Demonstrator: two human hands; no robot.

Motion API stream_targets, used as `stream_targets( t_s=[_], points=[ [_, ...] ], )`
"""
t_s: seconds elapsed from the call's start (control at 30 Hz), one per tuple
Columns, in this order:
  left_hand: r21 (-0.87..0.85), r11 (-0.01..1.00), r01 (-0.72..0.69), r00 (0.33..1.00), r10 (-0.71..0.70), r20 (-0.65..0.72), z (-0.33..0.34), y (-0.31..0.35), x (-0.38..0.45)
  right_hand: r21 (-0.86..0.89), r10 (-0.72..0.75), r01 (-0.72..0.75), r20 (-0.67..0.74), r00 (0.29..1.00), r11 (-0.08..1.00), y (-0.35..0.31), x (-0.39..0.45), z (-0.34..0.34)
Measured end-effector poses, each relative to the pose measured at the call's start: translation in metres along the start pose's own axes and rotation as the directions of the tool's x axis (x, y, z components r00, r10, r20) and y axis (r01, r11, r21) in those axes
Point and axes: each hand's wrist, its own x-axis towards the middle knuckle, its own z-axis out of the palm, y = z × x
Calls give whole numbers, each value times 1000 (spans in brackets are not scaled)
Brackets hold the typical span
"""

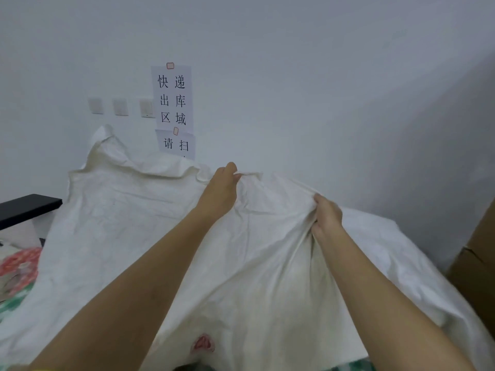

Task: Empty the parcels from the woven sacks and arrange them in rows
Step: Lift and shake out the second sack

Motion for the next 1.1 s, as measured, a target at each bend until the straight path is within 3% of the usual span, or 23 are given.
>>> stream_targets(
  t_s=[0.17,0.3,0.57,0.73,0.87,0.97,1.1],
  points=[
    [-46,999,26,996,-30,-81,-18,26,12,-39,-218,218,12,976,975,-62,-7,22],
    [-141,978,155,988,-152,35,-27,46,19,-10,-387,388,55,920,921,-115,-21,40],
    [-118,951,286,954,-272,123,-29,61,26,-51,-682,705,215,699,707,-183,-55,67],
    [-137,938,319,945,-305,116,-10,63,10,-68,-748,808,340,570,585,-190,-67,77],
    [-3,943,333,906,-319,278,10,43,-7,-104,-733,839,437,521,535,-168,-68,75],
    [186,943,277,759,-333,559,16,23,-28,-191,-684,864,540,489,467,-119,-63,64],
    [504,854,129,414,-508,755,14,1,-55,-314,-498,876,729,470,367,-14,-52,37]
  ],
)
